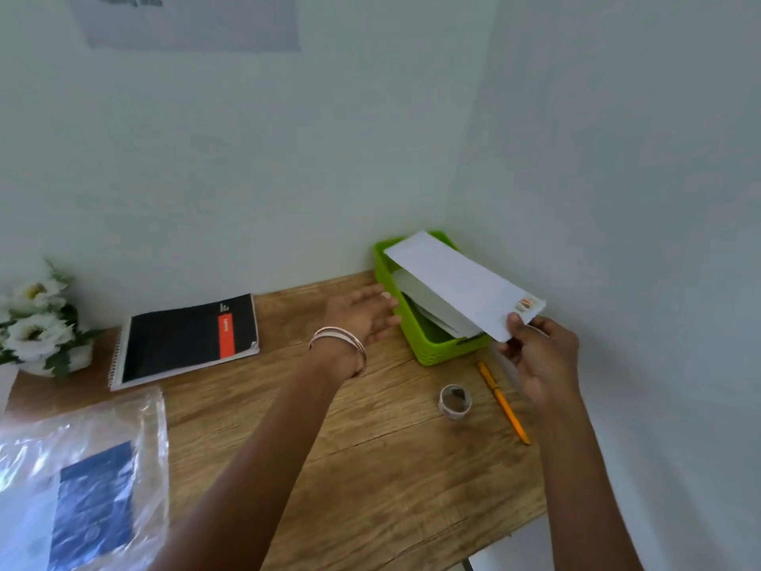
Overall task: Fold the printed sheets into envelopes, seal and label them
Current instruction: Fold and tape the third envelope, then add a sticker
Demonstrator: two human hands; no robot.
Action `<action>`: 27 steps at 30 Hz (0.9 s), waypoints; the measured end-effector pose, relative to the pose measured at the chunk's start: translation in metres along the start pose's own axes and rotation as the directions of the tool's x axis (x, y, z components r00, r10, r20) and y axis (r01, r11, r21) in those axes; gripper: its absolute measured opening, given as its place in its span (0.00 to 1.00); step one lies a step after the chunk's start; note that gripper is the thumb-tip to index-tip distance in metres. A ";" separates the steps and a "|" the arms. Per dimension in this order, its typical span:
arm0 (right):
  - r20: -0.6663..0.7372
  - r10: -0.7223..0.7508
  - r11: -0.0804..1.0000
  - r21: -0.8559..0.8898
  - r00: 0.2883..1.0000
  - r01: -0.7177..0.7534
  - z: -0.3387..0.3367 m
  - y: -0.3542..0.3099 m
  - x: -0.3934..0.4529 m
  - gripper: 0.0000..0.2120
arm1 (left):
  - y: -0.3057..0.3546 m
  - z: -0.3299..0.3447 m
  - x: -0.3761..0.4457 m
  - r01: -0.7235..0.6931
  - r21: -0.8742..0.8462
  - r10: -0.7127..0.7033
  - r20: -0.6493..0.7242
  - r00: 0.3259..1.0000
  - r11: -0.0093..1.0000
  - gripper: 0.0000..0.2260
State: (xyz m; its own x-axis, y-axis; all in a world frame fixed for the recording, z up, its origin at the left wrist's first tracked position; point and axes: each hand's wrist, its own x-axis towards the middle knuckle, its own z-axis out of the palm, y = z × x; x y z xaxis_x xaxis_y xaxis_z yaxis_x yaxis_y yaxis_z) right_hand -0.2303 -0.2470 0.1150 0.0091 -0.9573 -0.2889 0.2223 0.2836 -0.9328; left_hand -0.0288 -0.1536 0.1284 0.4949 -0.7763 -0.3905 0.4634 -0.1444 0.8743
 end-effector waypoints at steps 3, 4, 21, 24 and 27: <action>-0.024 -0.011 0.996 -0.087 1.000 0.009 0.003 0.005 0.022 0.06 | -0.016 0.013 0.010 0.005 0.079 -0.001 -0.044 0.999 0.997 0.05; -0.025 -0.015 0.993 -0.114 1.000 0.012 0.005 0.007 0.029 0.06 | -0.021 0.013 0.013 0.002 0.109 0.004 -0.057 0.998 0.994 0.04; 0.122 -0.290 0.713 -0.635 0.949 0.299 0.017 0.033 0.054 0.20 | -0.052 -0.006 0.017 -0.072 0.278 0.129 -0.192 0.973 0.958 0.04; 0.197 -0.321 0.657 -0.658 0.926 0.368 0.011 0.033 0.054 0.14 | -0.062 -0.008 0.015 -0.099 0.365 0.166 -0.157 0.974 0.926 0.03; 0.200 -0.366 0.636 -0.659 0.909 0.401 -0.003 0.035 0.045 0.09 | -0.078 -0.007 0.012 -0.138 0.437 0.204 -0.109 0.973 0.889 0.07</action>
State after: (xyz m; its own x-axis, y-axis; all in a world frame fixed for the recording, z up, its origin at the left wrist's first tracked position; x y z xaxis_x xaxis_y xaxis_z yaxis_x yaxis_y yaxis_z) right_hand -0.2251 -0.2800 0.0691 0.1219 -0.9850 0.1218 -0.4974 -0.1669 -0.8513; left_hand -0.0540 -0.1470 0.0539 0.6560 -0.7180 -0.2326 0.0224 -0.2895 0.9569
